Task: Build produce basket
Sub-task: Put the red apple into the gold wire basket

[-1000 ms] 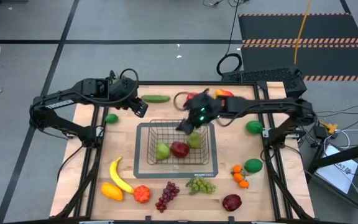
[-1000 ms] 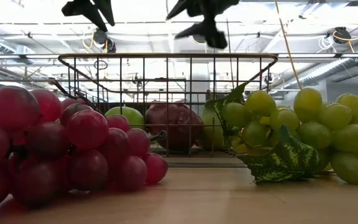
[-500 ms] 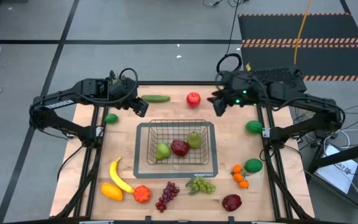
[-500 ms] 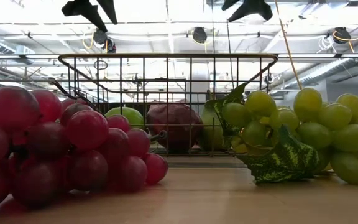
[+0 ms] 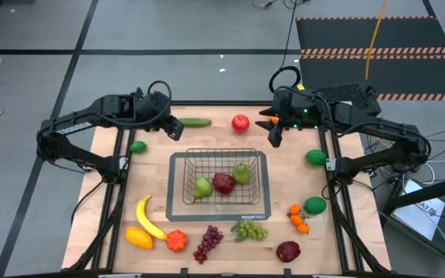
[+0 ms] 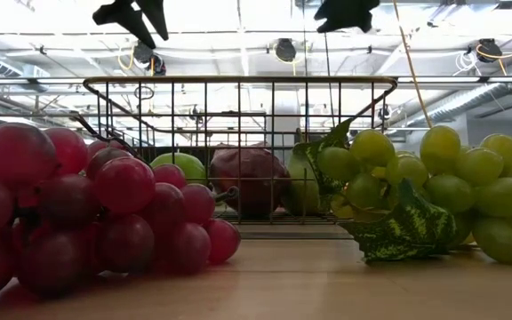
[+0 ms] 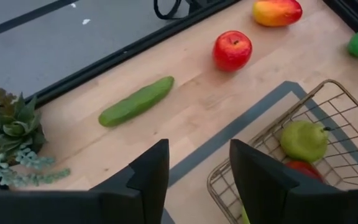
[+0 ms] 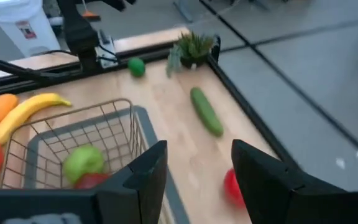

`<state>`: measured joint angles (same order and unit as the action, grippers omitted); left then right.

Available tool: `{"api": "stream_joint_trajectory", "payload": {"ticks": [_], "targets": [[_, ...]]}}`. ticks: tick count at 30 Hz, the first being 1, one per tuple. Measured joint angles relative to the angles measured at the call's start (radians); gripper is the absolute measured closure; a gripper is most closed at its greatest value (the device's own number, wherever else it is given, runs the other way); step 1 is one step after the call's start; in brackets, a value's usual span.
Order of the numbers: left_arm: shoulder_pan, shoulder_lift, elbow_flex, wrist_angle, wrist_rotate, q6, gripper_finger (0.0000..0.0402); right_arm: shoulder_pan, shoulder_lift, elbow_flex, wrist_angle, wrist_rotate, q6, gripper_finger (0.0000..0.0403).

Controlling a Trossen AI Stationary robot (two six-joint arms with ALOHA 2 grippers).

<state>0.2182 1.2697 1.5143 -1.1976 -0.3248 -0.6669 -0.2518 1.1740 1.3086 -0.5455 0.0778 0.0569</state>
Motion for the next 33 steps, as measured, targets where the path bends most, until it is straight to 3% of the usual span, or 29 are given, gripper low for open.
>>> {"api": "stream_joint_trajectory", "payload": {"ticks": [7,19,33], "targets": [[-0.003,0.0,0.0,0.0,0.023,-0.046,0.0249,-0.068,0.019,-0.096,0.155,-0.007,-0.103,0.0229],[-0.053,0.0,0.0,-0.001,0.007,-0.155,0.0248,-0.311,0.144,-0.186,0.261,-0.347,-0.185,0.0229],[-0.049,0.0,0.0,-0.002,-0.037,-0.197,0.0248,-0.435,0.444,-0.186,0.457,-0.562,-0.344,0.0229]]}}
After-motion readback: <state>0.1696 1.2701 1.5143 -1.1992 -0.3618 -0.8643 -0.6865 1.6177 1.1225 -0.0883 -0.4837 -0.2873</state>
